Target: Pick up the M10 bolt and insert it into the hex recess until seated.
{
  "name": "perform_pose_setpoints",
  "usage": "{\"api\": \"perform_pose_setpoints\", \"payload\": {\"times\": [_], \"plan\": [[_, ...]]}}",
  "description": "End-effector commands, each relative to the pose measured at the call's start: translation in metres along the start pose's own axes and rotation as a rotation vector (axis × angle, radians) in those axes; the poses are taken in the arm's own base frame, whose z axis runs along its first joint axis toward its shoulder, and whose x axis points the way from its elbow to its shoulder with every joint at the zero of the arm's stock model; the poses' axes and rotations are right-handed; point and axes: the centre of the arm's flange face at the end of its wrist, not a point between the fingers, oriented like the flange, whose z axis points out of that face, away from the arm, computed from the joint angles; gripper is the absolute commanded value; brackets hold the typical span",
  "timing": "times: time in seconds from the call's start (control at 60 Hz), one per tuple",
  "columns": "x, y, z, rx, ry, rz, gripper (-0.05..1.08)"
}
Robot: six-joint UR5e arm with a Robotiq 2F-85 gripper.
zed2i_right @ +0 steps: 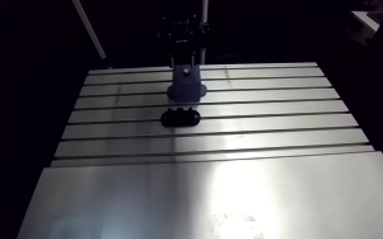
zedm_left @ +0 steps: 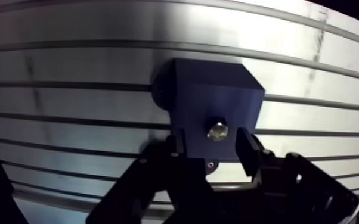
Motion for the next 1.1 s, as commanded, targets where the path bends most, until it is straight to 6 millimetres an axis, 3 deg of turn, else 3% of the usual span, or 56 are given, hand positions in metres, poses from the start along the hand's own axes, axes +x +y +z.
{"api": "perform_pose_setpoints", "payload": {"times": [0.017, 1.1], "plan": [[0.0019, 0.0015, 0.0020, 0.005, 0.010, 0.005, 0.46], [-0.0016, 0.0061, 0.0055, 0.003, 0.012, 0.003, 0.51]]}}
